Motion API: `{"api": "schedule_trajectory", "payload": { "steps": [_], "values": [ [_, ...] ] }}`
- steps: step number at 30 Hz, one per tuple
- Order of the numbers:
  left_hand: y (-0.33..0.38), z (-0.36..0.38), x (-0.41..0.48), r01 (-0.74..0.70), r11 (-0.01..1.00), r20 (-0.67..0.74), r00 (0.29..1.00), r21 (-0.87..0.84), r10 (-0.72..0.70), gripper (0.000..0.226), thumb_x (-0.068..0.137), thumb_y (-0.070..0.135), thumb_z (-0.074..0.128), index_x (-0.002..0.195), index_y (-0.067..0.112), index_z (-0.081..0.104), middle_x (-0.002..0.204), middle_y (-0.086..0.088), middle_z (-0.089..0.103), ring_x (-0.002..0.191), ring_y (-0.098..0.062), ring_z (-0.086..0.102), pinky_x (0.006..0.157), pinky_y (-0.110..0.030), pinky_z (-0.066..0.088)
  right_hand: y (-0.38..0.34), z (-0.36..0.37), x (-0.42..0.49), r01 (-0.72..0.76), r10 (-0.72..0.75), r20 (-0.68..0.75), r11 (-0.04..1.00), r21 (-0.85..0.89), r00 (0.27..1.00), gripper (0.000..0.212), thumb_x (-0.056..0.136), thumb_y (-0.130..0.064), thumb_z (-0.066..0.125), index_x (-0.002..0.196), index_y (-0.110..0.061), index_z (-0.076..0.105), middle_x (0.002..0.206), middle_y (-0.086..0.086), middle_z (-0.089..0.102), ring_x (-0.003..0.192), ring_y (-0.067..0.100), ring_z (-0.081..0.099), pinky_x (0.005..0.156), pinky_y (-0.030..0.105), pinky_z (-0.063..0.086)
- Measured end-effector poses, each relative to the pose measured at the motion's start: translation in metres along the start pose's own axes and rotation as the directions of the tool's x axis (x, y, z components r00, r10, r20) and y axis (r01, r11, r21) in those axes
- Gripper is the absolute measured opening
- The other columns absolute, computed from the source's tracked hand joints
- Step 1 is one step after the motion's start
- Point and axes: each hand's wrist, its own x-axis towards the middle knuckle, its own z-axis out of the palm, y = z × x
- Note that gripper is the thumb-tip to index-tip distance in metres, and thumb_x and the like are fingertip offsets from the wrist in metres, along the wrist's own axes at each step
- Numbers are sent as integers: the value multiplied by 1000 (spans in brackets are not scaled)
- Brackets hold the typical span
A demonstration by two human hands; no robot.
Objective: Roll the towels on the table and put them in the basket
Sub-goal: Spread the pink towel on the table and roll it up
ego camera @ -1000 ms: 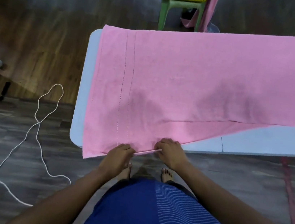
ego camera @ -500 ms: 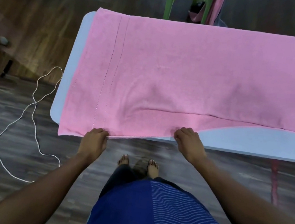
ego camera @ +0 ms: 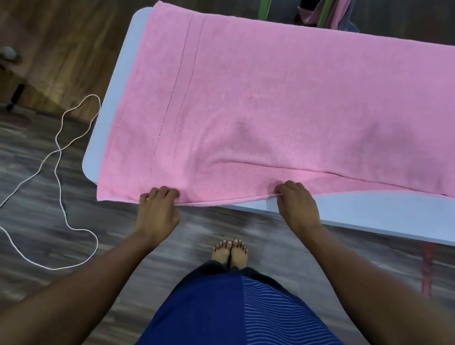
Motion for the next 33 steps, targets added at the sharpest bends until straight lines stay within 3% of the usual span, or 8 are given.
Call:
{"api": "schedule_trajectory", "payload": {
  "steps": [4,9,14,21,26,30,33],
  "values": [
    [44,8,3,-149,983,1,989,-108,150,25,76,7,66,101,13,67,102,-7,67,93,-29,60,84,-42,41,-5,0,-6,-18,16,58,999,30,998,12,85,-10,55,92,-10,65,89,7,65,84,27,57,69,35,43],
    [113,25,8,-317,912,109,929,-259,354,37,86,29,65,121,17,61,122,-5,62,112,-27,54,93,-41,36,-13,12,-50,-149,132,133,980,133,982,19,85,-18,57,99,-14,69,105,6,67,98,29,59,80,39,45],
    [141,38,4,-409,883,125,887,-231,444,29,82,15,65,111,17,67,106,-5,67,102,-30,58,86,-40,40,-22,15,-72,-251,240,78,948,195,968,19,86,-16,57,100,-13,68,103,7,65,100,31,57,82,41,43],
    [135,33,5,-456,834,23,874,-310,486,20,85,12,49,97,10,66,91,-7,64,84,-29,57,77,-39,43,1,3,-73,-231,223,113,971,66,968,21,87,-19,57,107,-20,64,113,2,58,111,24,50,89,38,33],
    [125,35,-2,-454,844,3,880,-286,475,23,87,19,41,94,10,61,90,-6,61,83,-26,53,73,-36,39,63,-16,-77,-262,262,23,965,-24,965,19,83,-16,63,101,-20,67,108,4,61,104,28,55,91,39,31],
    [133,43,-6,-396,897,-5,915,-197,403,27,85,22,39,93,11,62,92,-6,63,83,-29,57,74,-36,43,124,-36,-87,-287,284,-59,956,-56,957,11,86,-17,63,95,-20,67,101,4,64,98,28,59,94,40,31],
    [152,54,-9,-236,970,-38,971,-60,234,25,81,21,49,102,15,62,103,-4,62,93,-29,55,80,-40,40,153,-42,-96,-239,237,35,970,36,971,13,87,-17,62,98,-18,69,99,5,69,95,30,64,89,39,40]
  ]
}}
